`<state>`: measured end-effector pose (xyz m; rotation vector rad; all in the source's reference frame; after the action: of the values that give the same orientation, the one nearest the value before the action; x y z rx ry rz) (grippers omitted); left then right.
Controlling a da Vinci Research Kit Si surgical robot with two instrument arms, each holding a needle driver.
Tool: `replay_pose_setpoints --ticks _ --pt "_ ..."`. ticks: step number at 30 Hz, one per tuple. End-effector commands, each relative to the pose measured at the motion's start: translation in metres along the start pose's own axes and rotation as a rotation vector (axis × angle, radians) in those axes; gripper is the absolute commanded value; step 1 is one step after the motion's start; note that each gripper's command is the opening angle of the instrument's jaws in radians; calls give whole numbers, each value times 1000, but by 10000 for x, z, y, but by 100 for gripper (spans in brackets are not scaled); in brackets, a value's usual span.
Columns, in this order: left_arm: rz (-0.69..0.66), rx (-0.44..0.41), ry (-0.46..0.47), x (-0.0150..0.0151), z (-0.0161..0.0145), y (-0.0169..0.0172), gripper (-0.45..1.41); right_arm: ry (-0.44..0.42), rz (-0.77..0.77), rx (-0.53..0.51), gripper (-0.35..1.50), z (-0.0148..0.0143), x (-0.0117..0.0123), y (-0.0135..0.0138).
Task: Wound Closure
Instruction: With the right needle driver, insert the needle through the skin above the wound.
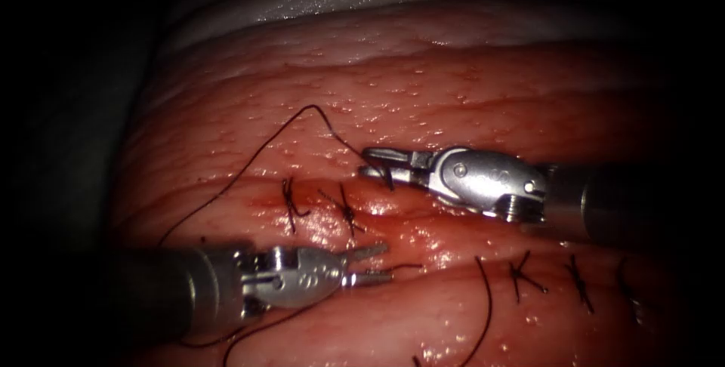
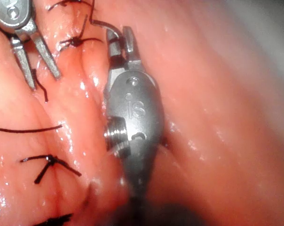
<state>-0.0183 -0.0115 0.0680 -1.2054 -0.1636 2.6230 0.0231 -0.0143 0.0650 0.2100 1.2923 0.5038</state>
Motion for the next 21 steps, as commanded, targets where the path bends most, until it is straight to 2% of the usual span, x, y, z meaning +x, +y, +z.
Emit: replay_pose_setpoints --ticks 1,6,14,21 --pt "-2 -5 -4 -2 8 2 2 6 17 1 -35 8 6 9" --pt "-5 -31 -39 -14 11 7 2 10 106 17 -35 9 14 20" --pt "-10 -42 -51 -20 14 6 4 -11 281 51 -35 12 10 27" --pt "-10 -42 -51 -20 14 5 4 -87 502 83 -35 17 4 25"
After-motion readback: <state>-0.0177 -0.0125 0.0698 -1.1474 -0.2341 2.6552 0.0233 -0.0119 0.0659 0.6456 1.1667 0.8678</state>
